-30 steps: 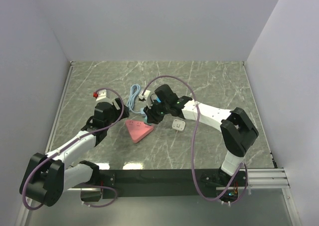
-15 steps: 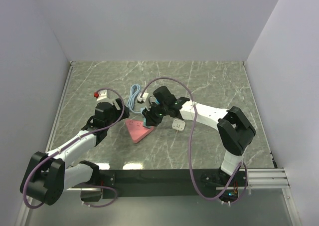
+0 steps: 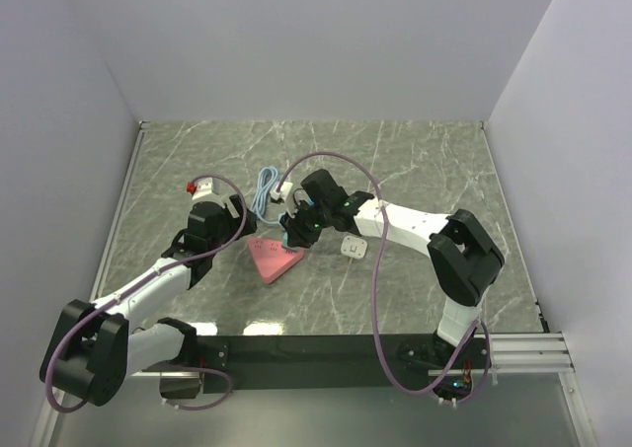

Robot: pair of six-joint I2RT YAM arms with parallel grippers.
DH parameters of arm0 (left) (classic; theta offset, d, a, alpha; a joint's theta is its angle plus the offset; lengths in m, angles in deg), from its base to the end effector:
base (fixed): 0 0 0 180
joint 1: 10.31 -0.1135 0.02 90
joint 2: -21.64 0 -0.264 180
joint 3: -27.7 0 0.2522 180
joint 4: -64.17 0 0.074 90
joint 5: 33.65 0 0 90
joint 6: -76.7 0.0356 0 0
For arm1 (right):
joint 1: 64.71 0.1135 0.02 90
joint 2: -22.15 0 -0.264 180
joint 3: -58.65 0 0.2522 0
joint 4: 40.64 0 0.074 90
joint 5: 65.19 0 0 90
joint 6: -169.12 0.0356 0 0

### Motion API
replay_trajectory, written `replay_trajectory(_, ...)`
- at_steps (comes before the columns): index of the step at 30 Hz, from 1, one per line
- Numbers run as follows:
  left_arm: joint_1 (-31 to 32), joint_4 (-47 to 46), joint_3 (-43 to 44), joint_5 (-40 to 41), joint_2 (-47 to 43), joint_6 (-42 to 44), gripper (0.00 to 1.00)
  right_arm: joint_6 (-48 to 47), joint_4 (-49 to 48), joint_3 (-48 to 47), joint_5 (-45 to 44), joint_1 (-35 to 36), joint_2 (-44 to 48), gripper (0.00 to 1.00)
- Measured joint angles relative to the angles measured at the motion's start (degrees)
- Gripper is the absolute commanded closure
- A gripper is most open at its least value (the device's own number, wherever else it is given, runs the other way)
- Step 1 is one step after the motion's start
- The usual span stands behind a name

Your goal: Insert the plug

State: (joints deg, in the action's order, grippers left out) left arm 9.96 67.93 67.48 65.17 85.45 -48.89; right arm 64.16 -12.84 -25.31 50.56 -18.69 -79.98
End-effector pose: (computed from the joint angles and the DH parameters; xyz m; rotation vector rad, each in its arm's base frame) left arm 0.2180 -0.0747 0.1968 -0.3727 2.0459 -0.4455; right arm 0.2589 0.2905 0.2167 -1.4106 1.9580 0.7893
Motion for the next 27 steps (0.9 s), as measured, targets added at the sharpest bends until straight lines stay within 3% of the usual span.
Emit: replay_trajectory(27,0.0,0.0,0.0,-0.5,0.1,0.7,0.13,-1.0,0.9,-0.3,-2.5,1.0,0.3,1.00)
